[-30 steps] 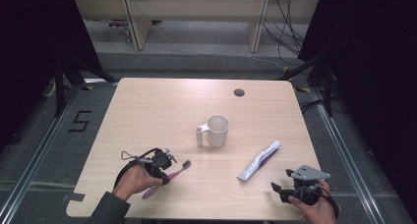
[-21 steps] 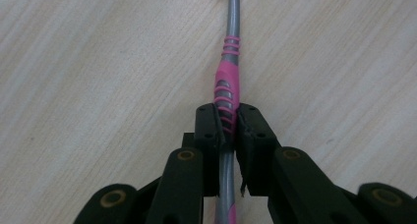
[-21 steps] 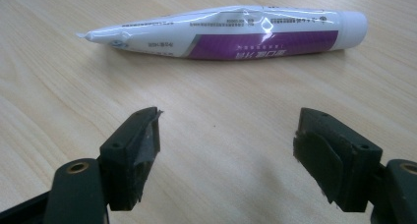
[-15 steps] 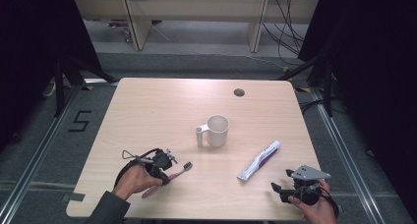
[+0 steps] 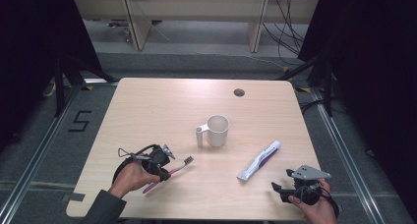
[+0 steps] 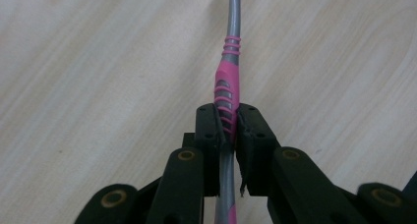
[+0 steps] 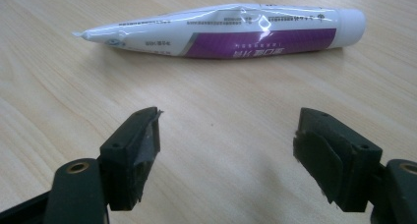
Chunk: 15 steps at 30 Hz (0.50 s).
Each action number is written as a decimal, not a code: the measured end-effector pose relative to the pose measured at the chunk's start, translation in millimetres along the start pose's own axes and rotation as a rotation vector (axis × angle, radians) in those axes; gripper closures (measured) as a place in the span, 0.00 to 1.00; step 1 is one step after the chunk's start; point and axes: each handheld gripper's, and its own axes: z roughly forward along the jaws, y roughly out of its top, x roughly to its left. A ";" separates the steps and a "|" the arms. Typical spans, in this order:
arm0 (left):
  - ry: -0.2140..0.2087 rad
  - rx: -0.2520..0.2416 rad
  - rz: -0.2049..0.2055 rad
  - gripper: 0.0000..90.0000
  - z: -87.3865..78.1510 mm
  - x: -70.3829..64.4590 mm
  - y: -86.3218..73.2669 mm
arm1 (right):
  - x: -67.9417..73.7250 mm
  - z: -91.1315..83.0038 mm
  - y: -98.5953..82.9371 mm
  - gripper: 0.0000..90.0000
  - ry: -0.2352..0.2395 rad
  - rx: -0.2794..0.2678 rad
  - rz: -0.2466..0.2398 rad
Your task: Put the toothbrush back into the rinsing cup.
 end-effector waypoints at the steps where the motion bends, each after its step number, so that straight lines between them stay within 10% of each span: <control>1: 0.000 0.000 0.000 0.89 0.0 0.0 0.0 | 0.0 0.0 0.0 0.29 0.000 0.000 0.000; 15: 0.015 -0.258 -0.024 0.89 -23.9 3.1 1.3 | 0.6 -0.7 -0.5 0.29 0.002 0.004 0.023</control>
